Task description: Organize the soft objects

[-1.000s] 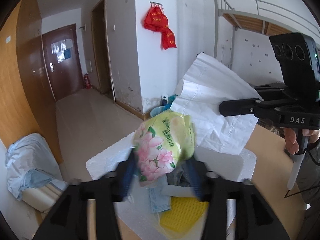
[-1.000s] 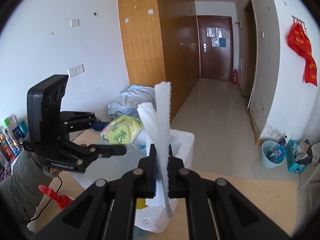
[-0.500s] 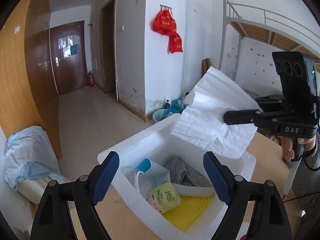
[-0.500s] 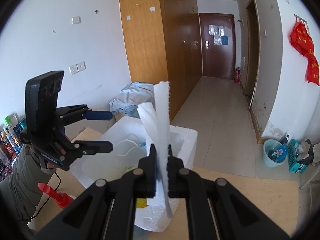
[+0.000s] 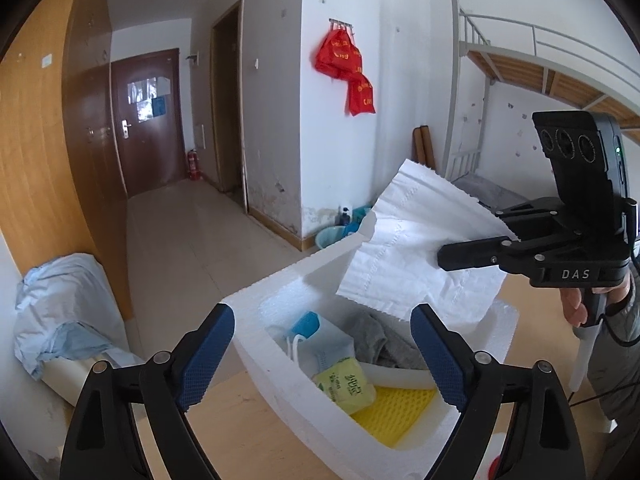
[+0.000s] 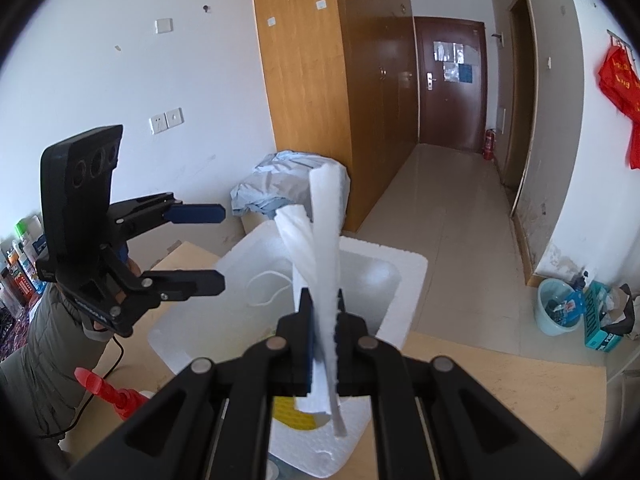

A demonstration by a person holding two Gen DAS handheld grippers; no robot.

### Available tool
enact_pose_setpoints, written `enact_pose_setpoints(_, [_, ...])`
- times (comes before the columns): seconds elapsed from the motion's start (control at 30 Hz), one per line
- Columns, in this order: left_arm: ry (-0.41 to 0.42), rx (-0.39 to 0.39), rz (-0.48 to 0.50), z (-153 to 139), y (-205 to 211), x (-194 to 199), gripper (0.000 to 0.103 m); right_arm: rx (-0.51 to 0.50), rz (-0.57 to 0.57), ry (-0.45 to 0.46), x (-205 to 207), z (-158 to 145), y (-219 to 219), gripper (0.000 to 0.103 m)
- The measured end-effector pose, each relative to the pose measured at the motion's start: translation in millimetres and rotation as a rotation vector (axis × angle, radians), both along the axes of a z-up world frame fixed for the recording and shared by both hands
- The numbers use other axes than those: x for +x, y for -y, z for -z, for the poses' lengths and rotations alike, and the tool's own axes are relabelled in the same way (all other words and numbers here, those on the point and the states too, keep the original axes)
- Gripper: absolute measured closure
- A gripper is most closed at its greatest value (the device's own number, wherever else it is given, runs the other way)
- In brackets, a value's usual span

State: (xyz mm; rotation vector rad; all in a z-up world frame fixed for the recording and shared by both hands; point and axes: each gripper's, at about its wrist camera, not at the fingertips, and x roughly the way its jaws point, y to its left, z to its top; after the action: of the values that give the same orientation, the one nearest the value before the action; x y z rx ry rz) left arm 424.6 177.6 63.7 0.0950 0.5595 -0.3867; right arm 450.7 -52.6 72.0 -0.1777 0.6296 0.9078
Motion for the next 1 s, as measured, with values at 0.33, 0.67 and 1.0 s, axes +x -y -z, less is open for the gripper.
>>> enact_pose_setpoints(0.33, [-0.002,0.011,-0.009,-2.0,-0.5,-0.5,0.013,-0.023,-0.021,-0.013,0.4,3.5,-3.7,0.077])
enact_pose_setpoints(0.67, [-0.004,0.008,-0.006,-2.9,-0.9,-0.9,0.013,-0.015,0.012,0.022,-2.7,1.4,3.2,0.032])
enact_pose_setpoints(1.0, [-0.001,0.008,0.006,-5.8,-0.8,-3.8,0.013,-0.017,0.01,0.019,-4.4,2.8,-0.8,0.032])
